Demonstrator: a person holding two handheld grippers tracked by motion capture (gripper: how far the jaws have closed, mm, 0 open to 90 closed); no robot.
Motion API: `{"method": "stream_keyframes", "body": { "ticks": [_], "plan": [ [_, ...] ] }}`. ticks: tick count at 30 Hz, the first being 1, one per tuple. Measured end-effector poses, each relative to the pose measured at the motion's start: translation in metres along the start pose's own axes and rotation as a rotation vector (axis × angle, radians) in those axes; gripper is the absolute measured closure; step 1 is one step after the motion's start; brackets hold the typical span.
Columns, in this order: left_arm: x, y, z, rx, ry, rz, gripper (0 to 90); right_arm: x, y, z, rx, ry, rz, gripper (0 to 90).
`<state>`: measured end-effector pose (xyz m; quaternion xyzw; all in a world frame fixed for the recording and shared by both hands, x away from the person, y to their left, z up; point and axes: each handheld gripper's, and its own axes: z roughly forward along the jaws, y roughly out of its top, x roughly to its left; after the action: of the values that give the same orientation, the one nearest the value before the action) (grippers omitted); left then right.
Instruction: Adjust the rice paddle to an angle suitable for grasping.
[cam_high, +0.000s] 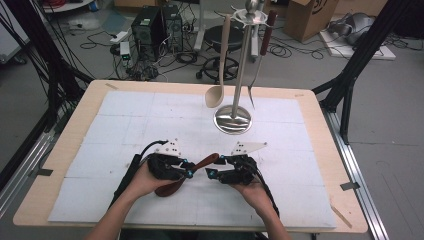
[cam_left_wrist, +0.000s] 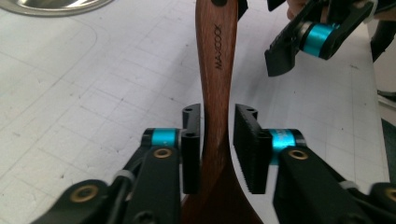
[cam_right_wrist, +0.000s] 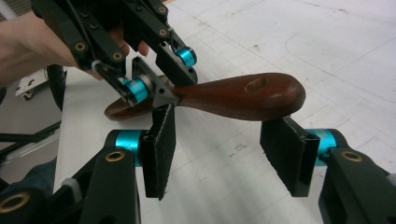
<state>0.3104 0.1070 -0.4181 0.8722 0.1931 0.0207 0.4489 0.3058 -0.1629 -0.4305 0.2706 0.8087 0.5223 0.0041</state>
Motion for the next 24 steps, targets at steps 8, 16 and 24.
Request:
{"method": "stream_keyframes", "body": {
  "ticks": [8, 16, 24],
  "plan": [
    [0.001, -0.005, -0.004, 0.009, 0.012, -0.001, 71.4, 0.0, 0.001, 0.002, -0.002, 0.002, 0.007, 45.6],
    [-0.004, -0.002, -0.007, -0.018, 0.041, 0.029, 73.7, 0.0, 0.009, 0.005, -0.024, 0.008, 0.066, 50.7],
    [-0.008, 0.001, -0.006, -0.034, 0.029, 0.04, 73.8, 0.003, 0.017, 0.009, -0.031, 0.018, 0.081, 53.1]
  ]
}}
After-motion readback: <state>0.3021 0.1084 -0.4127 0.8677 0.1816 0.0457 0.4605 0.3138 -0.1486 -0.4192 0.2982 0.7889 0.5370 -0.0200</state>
